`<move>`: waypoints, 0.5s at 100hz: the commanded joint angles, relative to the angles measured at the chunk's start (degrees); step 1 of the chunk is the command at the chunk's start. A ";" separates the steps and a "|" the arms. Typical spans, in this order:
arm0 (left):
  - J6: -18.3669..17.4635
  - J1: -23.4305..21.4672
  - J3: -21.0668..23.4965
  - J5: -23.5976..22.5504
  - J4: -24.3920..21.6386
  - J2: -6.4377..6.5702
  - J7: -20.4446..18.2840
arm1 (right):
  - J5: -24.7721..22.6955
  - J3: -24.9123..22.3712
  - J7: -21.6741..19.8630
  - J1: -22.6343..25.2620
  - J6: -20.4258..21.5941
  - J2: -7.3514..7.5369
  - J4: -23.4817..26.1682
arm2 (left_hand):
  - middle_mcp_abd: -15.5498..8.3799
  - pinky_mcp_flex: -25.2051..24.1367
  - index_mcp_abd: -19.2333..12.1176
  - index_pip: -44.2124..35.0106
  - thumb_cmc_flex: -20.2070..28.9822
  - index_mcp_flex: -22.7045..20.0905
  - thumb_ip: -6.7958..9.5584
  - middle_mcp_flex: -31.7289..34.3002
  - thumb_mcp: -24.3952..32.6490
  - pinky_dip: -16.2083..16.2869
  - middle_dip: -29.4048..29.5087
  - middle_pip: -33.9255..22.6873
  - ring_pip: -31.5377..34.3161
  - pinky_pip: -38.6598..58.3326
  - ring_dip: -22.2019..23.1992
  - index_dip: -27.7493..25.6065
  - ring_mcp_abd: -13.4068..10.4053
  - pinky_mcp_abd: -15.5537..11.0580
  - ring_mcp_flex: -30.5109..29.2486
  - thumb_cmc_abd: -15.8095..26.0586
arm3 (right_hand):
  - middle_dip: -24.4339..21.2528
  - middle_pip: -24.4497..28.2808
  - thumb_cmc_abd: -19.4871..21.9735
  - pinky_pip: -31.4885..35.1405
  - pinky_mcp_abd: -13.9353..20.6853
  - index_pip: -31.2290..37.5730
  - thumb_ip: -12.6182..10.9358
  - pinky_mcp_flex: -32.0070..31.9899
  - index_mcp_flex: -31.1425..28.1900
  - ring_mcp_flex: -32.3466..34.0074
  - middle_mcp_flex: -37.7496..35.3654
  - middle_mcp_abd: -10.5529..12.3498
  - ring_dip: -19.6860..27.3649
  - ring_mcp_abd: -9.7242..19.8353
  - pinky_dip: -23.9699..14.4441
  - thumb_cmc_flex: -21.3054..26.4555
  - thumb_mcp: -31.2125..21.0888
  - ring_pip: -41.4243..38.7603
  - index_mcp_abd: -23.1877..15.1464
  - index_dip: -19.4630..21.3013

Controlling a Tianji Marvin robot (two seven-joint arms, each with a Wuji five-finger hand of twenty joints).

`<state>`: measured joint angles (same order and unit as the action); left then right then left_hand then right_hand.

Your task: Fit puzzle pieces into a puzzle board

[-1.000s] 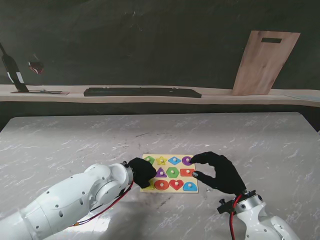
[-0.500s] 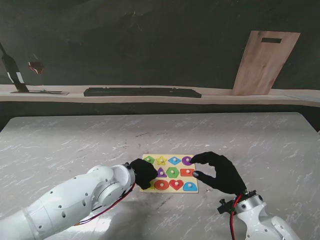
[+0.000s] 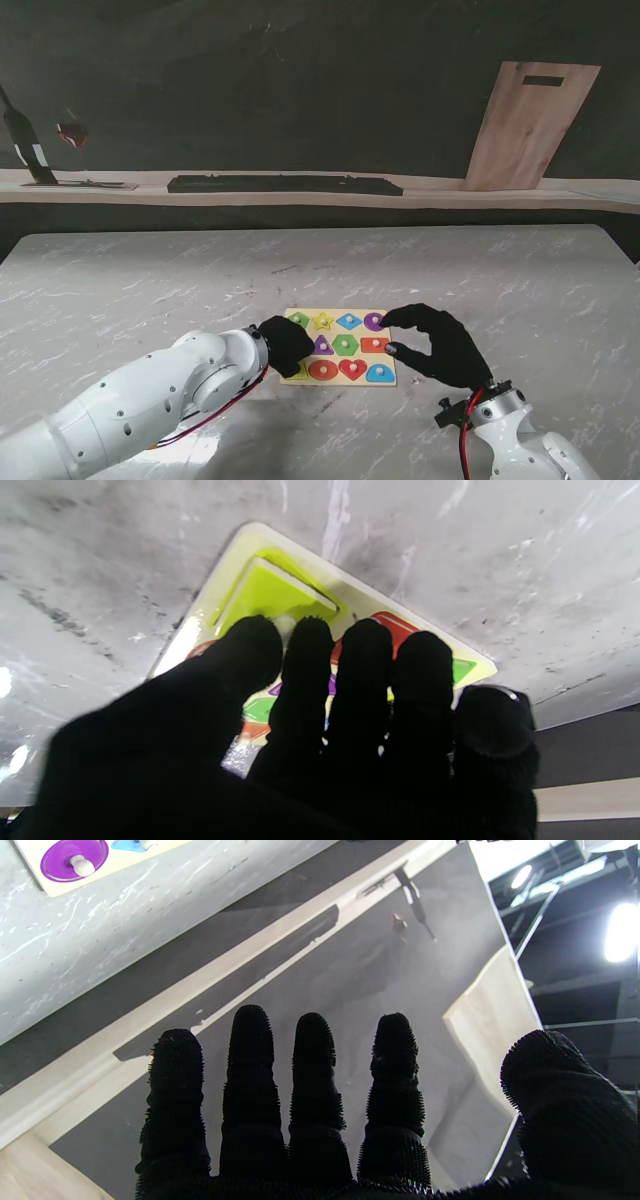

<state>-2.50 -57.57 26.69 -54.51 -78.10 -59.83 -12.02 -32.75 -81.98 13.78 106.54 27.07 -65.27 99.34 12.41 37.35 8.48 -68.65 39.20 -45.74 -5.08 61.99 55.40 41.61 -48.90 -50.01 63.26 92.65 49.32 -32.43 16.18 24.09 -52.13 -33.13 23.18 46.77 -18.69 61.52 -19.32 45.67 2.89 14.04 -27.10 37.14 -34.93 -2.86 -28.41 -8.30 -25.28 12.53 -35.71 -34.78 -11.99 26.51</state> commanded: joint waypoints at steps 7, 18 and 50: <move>-1.12 0.25 -0.18 -0.49 0.26 0.12 0.43 | -0.11 0.28 0.03 0.24 0.19 -0.22 -0.06 | -0.41 -1.22 -5.67 -2.59 1.26 2.06 4.08 -1.41 3.17 -1.11 -1.49 0.24 0.23 0.55 0.85 -1.47 -1.71 -2.71 1.35 0.45 | 0.32 0.31 1.61 1.04 0.84 0.92 -0.66 -0.29 -0.72 -0.13 -2.04 1.51 -0.47 1.19 -0.41 0.12 1.01 -0.43 -0.72 0.14; -1.55 0.18 -0.12 -1.02 0.43 0.18 0.92 | -0.09 0.40 -0.10 0.14 0.14 -0.19 -0.15 | -0.55 -1.44 -5.82 -2.50 1.24 2.12 4.02 -1.51 3.16 -1.06 -1.65 0.50 -0.06 0.30 0.91 -1.47 -1.70 -2.67 1.65 0.49 | 0.31 0.30 1.66 1.03 0.85 0.94 -0.65 -0.31 -0.76 -0.29 -1.97 1.53 -0.45 1.25 -0.41 0.08 1.03 -0.37 -0.70 0.15; -0.96 -0.27 0.31 -1.28 0.05 0.28 0.54 | -0.18 0.54 -0.09 -0.01 0.02 -0.18 -0.28 | -0.34 -1.04 -5.10 -2.20 1.31 2.10 3.73 -1.34 2.55 -0.67 -2.01 0.72 0.00 0.37 1.26 -1.31 -1.63 -2.48 1.21 1.05 | 0.32 0.31 1.65 0.98 0.82 0.98 -0.65 -0.39 -0.79 -0.31 -1.92 1.54 -0.44 1.24 -0.40 0.04 1.06 -0.39 -0.68 0.16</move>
<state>-3.86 -57.69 26.84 -56.28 -77.79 -59.66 -11.16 -32.75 -81.67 13.72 106.23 27.02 -65.27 98.99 12.16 35.85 7.10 -68.66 39.20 -44.76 -5.08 60.93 55.40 41.59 -49.73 -49.34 63.17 92.10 49.38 -32.47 15.93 24.09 -51.32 -32.89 23.19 46.77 -18.67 61.52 -19.32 45.67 2.89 14.04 -27.10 37.14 -34.93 -2.86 -28.41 -8.30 -25.28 12.54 -35.71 -34.78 -11.99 26.51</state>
